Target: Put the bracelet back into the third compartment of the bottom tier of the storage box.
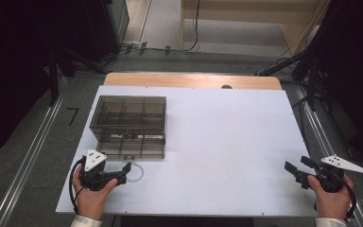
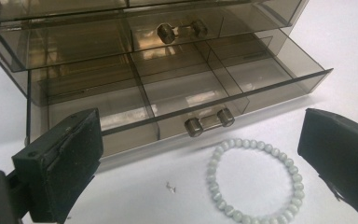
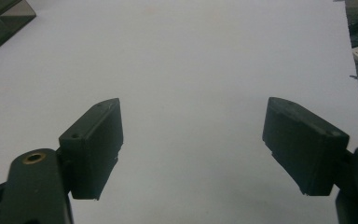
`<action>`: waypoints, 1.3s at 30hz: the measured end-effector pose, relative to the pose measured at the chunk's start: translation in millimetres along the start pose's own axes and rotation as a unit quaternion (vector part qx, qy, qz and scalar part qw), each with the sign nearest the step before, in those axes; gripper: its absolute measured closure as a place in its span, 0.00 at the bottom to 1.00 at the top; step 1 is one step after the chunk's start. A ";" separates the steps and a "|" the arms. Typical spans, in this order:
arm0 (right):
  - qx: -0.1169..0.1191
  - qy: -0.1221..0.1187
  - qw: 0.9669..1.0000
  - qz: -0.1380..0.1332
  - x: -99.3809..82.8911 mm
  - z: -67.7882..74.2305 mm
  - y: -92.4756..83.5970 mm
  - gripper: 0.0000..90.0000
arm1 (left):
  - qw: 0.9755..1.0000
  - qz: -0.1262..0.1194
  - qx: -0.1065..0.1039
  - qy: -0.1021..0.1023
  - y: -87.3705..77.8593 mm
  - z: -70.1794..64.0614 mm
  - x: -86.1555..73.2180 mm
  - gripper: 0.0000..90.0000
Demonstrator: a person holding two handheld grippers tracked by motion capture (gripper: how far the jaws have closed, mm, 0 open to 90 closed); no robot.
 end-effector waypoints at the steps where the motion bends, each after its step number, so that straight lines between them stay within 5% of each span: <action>1: 0.000 0.000 1.000 0.000 -0.4 -0.1 -0.4 0.21 | 1.000 0.000 0.000 0.000 0.5 0.1 0.5 0.00; 39: 0.002 -0.013 1.000 0.006 -1.7 3.7 0.7 0.21 | 1.000 0.013 -0.002 0.000 2.8 -0.1 -3.2 0.02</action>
Point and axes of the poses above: each handheld gripper's, and its own axes: y roughly forward along the jaws, x roughly out of its top, z roughly to its left, the point moved 10 cm from there along y, roughly forward along the jaws, and after that the axes turned 6 degrees about -x, right-handed, at the moved point
